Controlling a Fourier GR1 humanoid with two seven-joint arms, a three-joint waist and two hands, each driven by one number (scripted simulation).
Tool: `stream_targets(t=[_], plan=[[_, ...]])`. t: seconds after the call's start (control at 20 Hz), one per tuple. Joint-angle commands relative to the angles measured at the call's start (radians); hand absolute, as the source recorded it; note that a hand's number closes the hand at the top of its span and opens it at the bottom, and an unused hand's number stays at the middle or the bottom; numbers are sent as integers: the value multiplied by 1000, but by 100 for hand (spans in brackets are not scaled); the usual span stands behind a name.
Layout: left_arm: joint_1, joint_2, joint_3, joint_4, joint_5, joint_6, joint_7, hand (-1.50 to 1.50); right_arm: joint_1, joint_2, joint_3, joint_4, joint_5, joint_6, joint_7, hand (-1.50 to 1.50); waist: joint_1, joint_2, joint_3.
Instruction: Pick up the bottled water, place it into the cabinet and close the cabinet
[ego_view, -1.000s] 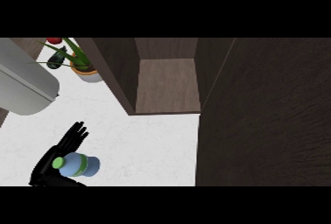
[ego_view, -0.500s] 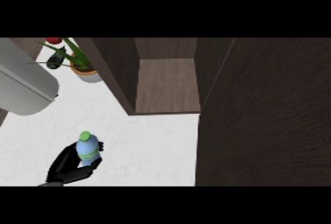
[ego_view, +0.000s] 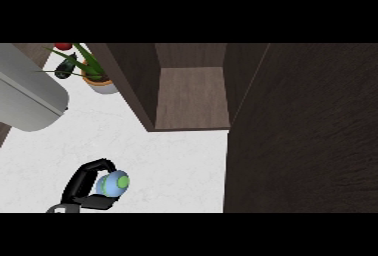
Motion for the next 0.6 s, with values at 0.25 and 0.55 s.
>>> stream_targets(t=[0.25,0.55], plan=[[1,-183,38,-1,27,216,-97,150,44,-15,23,-127,33,-32,36,-150,12,-3,0],[-60,-214,-32,-54,95,200,18,150,5,-35,-28,-105,-27,-27,33,-150,17,-2,1]])
